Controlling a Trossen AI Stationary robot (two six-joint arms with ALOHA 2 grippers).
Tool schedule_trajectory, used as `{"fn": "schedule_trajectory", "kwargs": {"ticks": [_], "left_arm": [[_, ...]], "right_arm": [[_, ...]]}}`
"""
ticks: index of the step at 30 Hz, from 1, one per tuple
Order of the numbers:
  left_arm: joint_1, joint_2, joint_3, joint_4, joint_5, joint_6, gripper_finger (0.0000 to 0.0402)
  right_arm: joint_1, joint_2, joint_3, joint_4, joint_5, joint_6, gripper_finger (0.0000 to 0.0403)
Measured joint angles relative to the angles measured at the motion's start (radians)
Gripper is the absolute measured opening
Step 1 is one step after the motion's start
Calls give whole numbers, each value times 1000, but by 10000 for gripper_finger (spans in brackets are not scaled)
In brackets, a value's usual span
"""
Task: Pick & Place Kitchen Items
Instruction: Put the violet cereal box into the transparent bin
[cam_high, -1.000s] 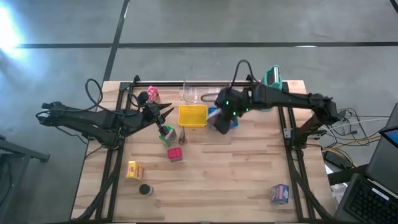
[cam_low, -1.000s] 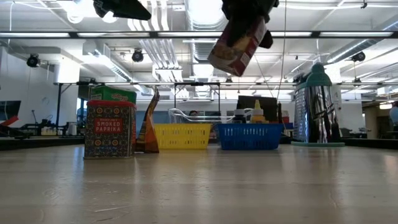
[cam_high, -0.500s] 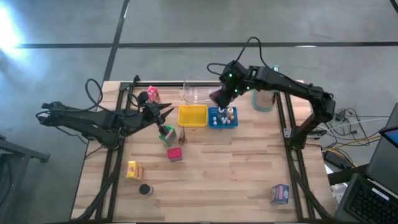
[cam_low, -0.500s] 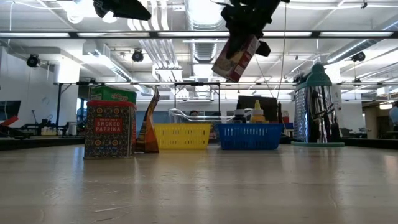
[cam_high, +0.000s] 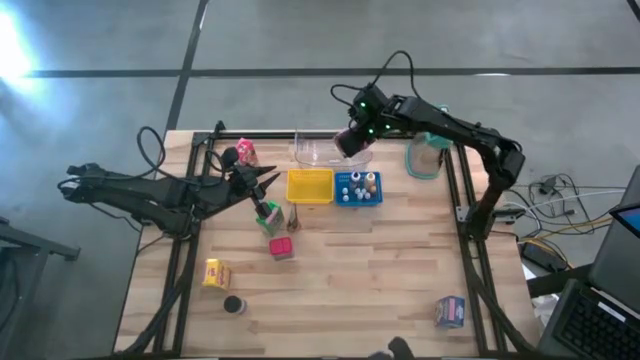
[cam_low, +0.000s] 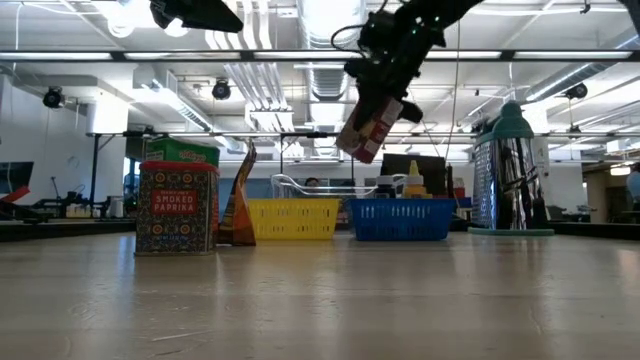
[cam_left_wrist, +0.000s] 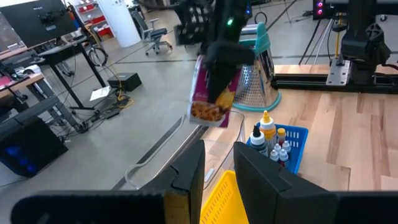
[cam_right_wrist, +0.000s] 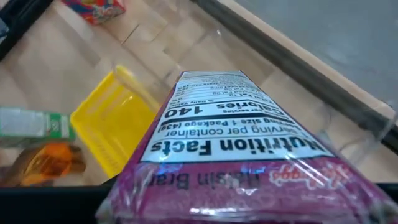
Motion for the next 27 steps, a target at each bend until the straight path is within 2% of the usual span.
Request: {"fn": "schedule_trajectory", "kwargs": {"ticks": [6,9,15,21,27], "left_arm": [[0,0,0,-1,0,0,92],[0,0,0,-12,0,1,92],[0,0,-1,-29,0,-1,92],[0,0,-1,-29,0,-20,92],[0,0,-1,-30,0,-43,92]], "right_arm": [[-40,92,80,-2,4,-38,176],[-49,150,161,-15,4,-121,168],[-70,268,363,-239,16,-366,152],[-84,391,527,-437,89,-541,149],[-88,485,601,-477,92,-710,166]]}}
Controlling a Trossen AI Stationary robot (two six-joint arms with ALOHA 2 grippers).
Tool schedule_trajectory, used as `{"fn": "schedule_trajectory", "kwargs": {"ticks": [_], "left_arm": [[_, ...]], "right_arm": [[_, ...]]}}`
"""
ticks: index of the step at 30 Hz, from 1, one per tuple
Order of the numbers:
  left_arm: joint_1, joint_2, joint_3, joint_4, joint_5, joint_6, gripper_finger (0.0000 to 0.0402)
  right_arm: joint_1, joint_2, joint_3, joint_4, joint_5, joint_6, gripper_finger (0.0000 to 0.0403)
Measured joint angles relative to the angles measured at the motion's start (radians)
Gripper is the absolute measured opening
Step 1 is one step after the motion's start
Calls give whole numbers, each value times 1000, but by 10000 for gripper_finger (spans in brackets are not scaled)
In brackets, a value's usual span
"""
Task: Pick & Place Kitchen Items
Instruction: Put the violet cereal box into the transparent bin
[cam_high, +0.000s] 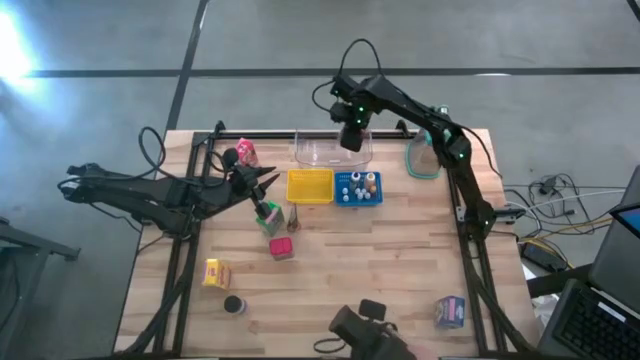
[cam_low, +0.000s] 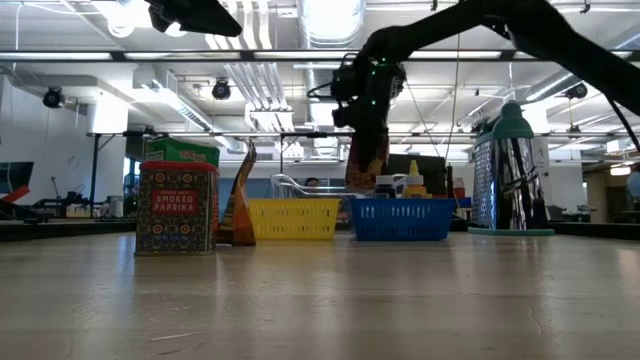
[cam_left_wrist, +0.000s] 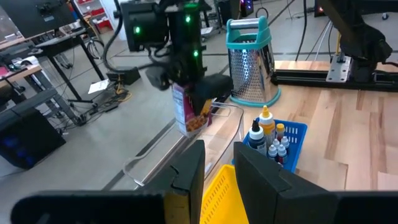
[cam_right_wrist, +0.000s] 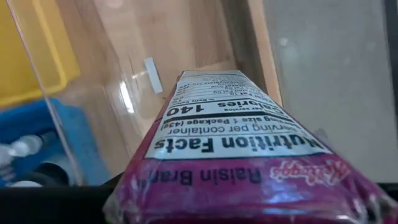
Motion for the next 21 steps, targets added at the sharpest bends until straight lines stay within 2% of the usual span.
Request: {"fn": "schedule_trajectory", "kwargs": {"ticks": [9,16,21], "left_arm": [[1,0,0,-3,0,-6,92],[1,0,0,-3,0,-5,92],[0,0,-1,-2,0,-6,92]], "right_arm": [[-1,68,10,-3,58,-142,160],[-11,88,8,6,93,-177,146],[-16,88,6,9,94,-187,154]]}}
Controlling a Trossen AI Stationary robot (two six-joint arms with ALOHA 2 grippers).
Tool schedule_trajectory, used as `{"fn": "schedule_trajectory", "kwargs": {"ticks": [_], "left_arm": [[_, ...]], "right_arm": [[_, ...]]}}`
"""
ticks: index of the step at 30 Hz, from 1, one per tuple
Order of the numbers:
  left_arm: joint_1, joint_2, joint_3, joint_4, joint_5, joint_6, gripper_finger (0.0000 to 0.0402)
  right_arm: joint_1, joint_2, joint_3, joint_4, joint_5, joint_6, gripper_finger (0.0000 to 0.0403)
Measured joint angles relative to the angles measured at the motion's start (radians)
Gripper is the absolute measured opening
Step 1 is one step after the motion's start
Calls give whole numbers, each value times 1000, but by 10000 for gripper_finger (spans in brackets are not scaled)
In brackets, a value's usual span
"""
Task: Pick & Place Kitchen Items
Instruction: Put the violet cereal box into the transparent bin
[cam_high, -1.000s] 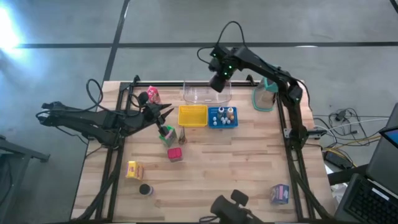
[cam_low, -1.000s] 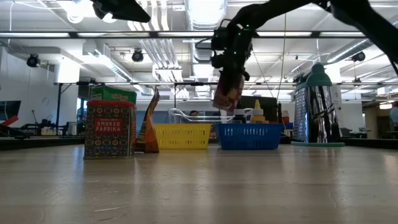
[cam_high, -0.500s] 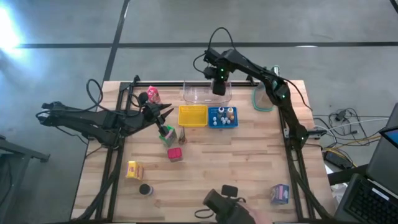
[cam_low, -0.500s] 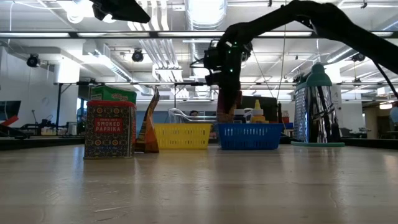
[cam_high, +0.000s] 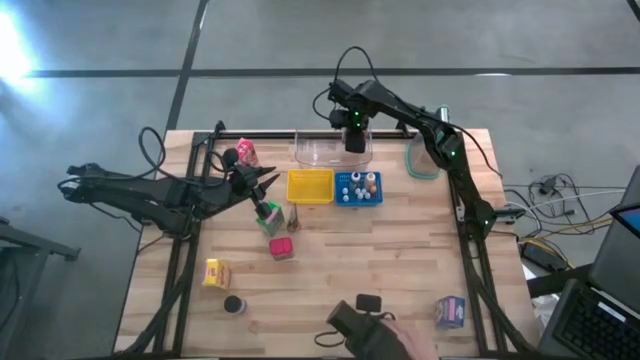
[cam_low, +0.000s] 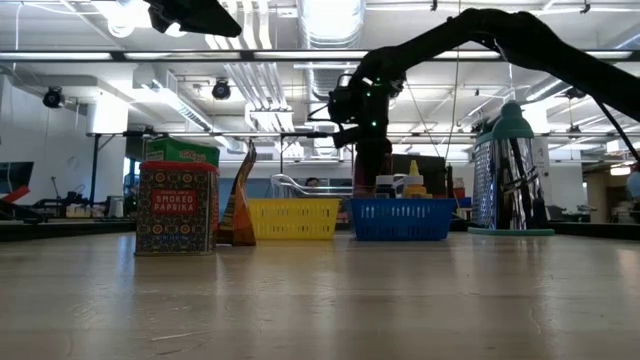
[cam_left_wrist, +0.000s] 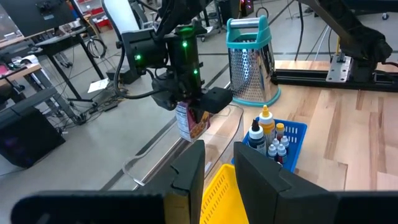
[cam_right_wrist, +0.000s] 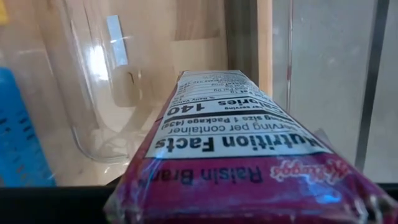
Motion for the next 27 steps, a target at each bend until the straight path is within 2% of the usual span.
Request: {"fn": "schedule_trajectory", "kwargs": {"ticks": [12,16,27], "left_arm": [[0,0,0,-3,0,-14,92],[0,0,0,-4,0,-14,92],[0,0,0,-5,0,-7,92]], "right_arm": [[-1,31,-10,5,0,-74,173],[-1,46,-10,5,10,-118,169],[-1,51,-10,9,10,-107,153]]}}
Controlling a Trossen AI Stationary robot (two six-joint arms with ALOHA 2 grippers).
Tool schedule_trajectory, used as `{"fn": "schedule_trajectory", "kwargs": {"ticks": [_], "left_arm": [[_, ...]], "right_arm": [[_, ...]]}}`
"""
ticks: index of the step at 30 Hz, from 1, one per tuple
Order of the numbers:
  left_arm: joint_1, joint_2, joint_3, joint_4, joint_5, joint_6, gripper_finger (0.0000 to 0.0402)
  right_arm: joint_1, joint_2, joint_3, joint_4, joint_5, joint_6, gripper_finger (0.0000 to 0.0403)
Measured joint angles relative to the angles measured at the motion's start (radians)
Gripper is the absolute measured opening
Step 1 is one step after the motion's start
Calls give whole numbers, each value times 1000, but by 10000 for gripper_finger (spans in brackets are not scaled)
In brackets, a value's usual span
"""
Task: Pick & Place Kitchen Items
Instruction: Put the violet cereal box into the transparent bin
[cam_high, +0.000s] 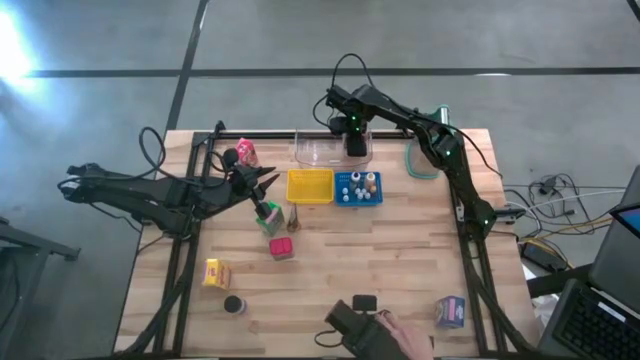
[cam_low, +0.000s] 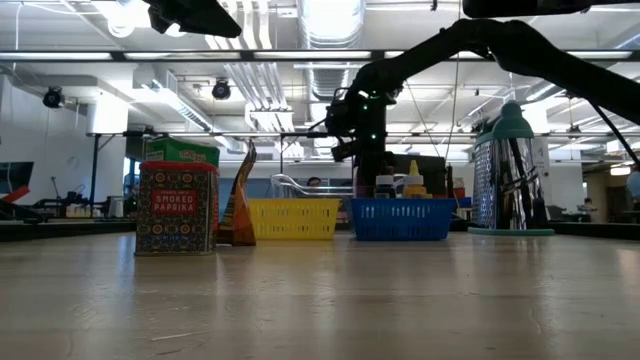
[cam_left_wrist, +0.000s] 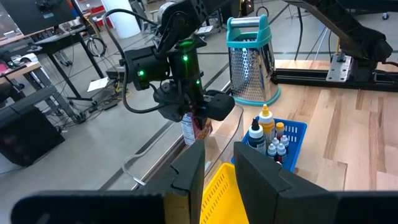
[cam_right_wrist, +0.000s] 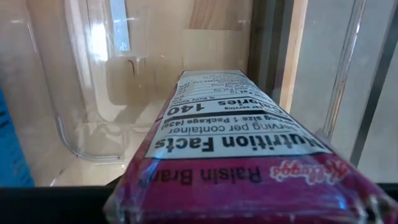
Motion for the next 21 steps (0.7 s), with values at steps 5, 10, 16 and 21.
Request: {"fn": "schedule_trajectory", "kwargs": {"ticks": [5,10,16,21], "left_arm": [[0,0,0,0,0,0,92],[0,0,0,0,0,0,92],[0,0,0,0,0,1,92],[0,0,0,-1,0,1,92]], "right_arm": [[0,0,0,2,0,3,181],[0,0,0,-3,0,0,206],[4,-9,0,-5,0,0,215],[10,-32,1,-9,33,3,210]]}}
